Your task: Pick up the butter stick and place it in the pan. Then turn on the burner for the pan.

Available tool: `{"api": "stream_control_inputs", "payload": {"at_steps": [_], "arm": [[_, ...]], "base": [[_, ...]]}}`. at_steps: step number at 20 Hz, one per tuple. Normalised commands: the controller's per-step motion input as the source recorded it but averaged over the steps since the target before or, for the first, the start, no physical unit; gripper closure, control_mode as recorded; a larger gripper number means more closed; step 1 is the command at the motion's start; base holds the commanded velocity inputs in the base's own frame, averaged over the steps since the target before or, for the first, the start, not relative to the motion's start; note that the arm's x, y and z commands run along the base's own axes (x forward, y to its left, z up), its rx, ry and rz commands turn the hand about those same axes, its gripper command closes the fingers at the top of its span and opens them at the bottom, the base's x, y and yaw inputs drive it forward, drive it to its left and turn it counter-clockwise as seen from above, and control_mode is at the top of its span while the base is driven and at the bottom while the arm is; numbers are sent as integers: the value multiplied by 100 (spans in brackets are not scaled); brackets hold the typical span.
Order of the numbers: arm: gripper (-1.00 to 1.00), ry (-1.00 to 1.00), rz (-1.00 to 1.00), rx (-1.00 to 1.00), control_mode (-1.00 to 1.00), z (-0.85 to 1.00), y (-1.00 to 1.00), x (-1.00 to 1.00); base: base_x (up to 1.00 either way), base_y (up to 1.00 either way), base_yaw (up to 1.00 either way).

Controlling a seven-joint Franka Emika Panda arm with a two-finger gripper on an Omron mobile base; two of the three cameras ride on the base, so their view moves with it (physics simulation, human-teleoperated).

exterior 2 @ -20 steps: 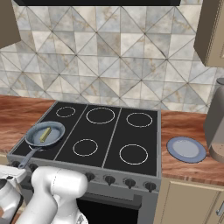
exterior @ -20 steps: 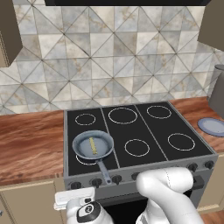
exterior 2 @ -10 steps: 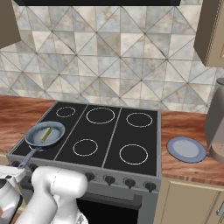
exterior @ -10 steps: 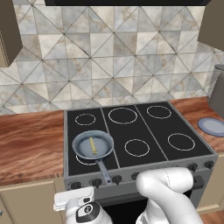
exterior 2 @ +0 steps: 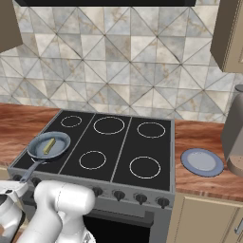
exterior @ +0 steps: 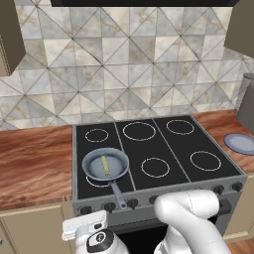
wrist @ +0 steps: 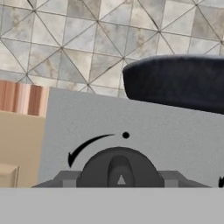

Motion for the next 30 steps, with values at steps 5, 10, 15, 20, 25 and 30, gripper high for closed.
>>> {"api": "stream_control_inputs", "payload": {"at_steps": [5, 10, 15, 20, 25, 30], "arm": [[100, 2, 5, -18, -100, 0, -2, 7], [100, 4, 5, -19, -100, 0, 0, 13], [100, 4, 8, -16, -100, 0, -4, 18], [100, 1, 17, -10, -100, 0, -11, 22], [100, 1, 15, -17, -100, -5, 0, 17], [100, 4, 13, -22, -100, -3, 0, 22]], "base": [[0, 0, 0], [0, 0, 0], [0, 0, 0], [0, 0, 0], [0, 0, 0], [0, 0, 0]]}}
